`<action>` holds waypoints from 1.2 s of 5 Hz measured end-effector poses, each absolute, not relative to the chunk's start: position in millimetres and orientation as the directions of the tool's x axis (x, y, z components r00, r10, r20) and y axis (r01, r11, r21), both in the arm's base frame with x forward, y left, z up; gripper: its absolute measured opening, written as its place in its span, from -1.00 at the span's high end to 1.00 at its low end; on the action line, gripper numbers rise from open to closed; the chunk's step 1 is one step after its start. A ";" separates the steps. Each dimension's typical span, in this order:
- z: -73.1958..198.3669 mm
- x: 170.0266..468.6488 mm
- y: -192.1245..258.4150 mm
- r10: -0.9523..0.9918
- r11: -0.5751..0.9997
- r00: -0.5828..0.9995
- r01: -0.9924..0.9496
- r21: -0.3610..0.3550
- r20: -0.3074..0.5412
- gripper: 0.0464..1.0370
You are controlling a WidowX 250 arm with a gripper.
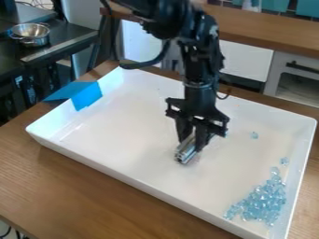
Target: Sweep into pile
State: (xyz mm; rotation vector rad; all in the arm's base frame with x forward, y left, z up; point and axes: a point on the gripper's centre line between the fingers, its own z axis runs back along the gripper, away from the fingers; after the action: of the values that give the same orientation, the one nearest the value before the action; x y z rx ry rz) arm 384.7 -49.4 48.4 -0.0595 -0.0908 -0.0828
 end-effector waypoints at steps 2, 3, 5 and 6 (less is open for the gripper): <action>44.4 399.4 -67.1 -0.121 0.991 0.988 0.125 -0.044 0.099 0.35; 43.3 409.0 -73.4 -0.141 0.989 0.986 0.145 -0.041 0.085 0.35; 44.9 416.1 -86.2 -0.282 0.957 0.956 0.286 -0.042 0.079 0.35; 44.2 414.1 -90.3 -0.374 0.925 0.925 0.377 -0.039 0.075 0.35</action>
State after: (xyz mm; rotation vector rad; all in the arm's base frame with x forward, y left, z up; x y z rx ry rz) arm 414.1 -90.3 44.2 -0.0535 -0.0668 -0.3852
